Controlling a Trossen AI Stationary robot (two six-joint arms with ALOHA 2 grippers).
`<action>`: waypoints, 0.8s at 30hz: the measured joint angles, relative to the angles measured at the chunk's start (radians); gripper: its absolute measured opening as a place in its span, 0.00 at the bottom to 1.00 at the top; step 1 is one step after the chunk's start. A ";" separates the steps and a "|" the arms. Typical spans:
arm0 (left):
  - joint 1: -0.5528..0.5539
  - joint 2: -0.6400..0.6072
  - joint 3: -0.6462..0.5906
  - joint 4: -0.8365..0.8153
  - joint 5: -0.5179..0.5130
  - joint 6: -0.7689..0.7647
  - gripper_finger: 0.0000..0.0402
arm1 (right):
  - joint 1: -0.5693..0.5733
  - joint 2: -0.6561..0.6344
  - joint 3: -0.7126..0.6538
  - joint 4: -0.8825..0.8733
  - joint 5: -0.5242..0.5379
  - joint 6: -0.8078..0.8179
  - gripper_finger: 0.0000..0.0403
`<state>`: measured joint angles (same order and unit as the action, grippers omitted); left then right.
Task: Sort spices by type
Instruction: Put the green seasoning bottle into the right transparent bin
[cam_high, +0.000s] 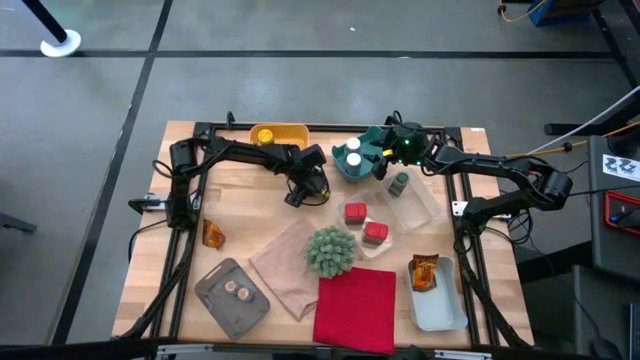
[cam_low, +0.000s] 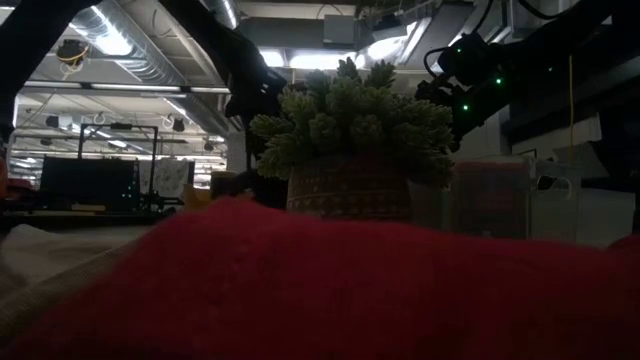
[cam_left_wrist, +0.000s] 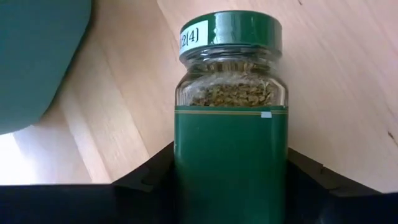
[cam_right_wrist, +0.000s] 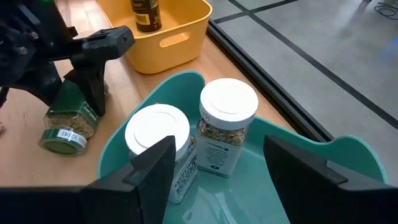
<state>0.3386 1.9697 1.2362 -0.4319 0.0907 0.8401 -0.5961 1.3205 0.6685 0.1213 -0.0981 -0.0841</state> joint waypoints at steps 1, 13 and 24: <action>0.000 -0.002 0.000 0.000 -0.001 -0.015 0.46 | 0.000 0.000 0.000 0.000 0.000 0.000 0.61; -0.008 -0.101 0.000 0.075 -0.001 -0.230 0.46 | 0.000 0.000 0.000 0.030 -0.118 -0.003 0.61; -0.007 -0.171 0.000 0.175 -0.001 -0.374 0.47 | 0.001 0.000 0.000 0.160 -0.480 -0.052 0.61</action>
<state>0.3313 1.7988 1.2366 -0.2569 0.0901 0.4658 -0.5949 1.3201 0.6685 0.2817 -0.5778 -0.1363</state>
